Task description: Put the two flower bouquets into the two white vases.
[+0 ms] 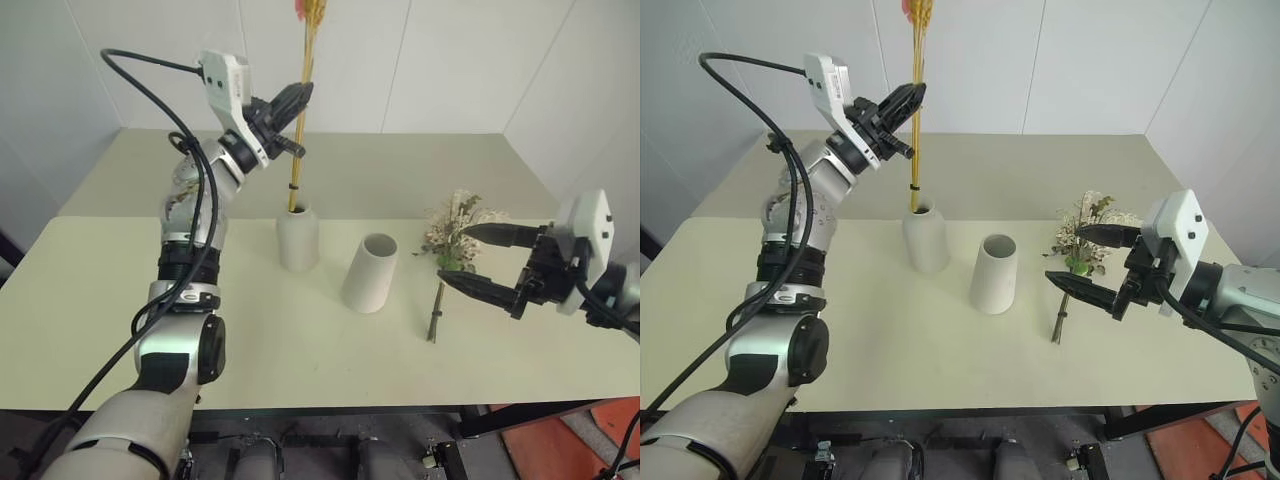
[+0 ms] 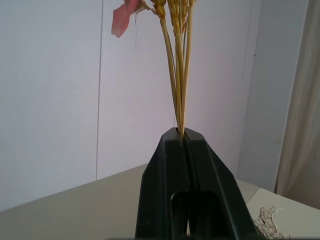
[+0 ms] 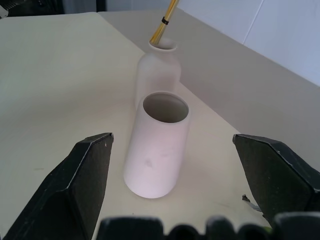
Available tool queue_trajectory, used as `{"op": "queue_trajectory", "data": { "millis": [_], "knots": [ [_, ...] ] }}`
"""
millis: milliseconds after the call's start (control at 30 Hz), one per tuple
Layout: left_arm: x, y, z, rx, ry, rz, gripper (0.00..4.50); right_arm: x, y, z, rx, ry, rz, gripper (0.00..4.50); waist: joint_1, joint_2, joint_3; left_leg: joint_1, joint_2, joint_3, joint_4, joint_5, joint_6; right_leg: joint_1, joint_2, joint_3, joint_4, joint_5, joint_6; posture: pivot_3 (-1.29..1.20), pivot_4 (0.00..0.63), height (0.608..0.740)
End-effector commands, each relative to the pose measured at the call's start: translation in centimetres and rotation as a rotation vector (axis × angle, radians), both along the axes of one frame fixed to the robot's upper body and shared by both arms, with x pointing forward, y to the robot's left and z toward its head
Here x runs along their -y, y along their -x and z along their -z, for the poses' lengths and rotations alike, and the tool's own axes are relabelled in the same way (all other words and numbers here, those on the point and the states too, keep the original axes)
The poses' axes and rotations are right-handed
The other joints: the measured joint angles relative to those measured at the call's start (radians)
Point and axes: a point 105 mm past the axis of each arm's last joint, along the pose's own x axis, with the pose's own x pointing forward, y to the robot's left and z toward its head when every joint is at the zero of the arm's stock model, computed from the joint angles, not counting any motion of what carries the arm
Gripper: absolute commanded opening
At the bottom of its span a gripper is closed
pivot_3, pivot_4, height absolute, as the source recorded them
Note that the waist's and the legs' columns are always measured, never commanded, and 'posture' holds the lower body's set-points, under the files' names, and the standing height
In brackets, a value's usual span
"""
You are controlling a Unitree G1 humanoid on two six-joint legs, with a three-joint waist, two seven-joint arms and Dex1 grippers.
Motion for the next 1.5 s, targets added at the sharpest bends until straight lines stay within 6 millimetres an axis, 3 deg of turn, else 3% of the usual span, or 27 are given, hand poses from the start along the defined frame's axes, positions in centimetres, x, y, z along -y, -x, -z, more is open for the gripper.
{"op": "queue_trajectory", "data": {
  "millis": [33,433,667,1333,1500],
  "knots": [
    [0.2,0.0,-0.6,0.024,0.004,-0.009,0.03,0.0,0.3,-1.2,0.049,0.0,0.005,4.5,-0.003,0.0,0.0,0.0,0.0,0.0,0.0,0.0,0.0,0.0,0.0,0.0,0.0,0.0,0.0,0.0,0.15,0.74],
    [0.8,0.1,-1.4,0.039,0.031,0.012,0.03,-0.1,0.0,-1.4,0.057,-0.006,0.001,4.5,-0.004,0.0,0.0,-0.001,0.0,0.0,0.0,0.0,0.0,0.0,0.0,0.0,0.0,0.0,0.0,0.0,0.15,0.74],
    [0.9,0.6,-3.1,0.079,0.04,0.03,0.03,-0.5,-0.3,-1.4,0.066,-0.017,-0.005,4.5,-0.004,0.0,0.0,-0.001,0.0,0.0,0.0,0.0,0.0,-0.001,0.0,0.0,0.0,-0.001,0.001,0.0,0.15,0.74],
    [0.2,-0.2,0.9,0.004,-0.062,-0.028,0.03,-0.6,-0.2,-1.2,0.061,-0.027,-0.001,4.5,-0.004,0.0,0.0,0.0,0.0,0.0,0.0,0.0,0.0,0.0,0.0,0.0,0.0,-0.001,0.001,0.0,0.15,0.74],
    [-0.3,-0.2,2.2,-0.036,-0.149,-0.027,1.29,-0.4,-0.3,-1.3,0.062,-0.026,0.012,4.5,-0.005,0.0,0.0,0.0,0.0,0.0,0.0,0.0,0.0,-0.001,0.0,0.0,0.0,-0.001,0.001,0.0,0.15,0.74]
  ]
}}
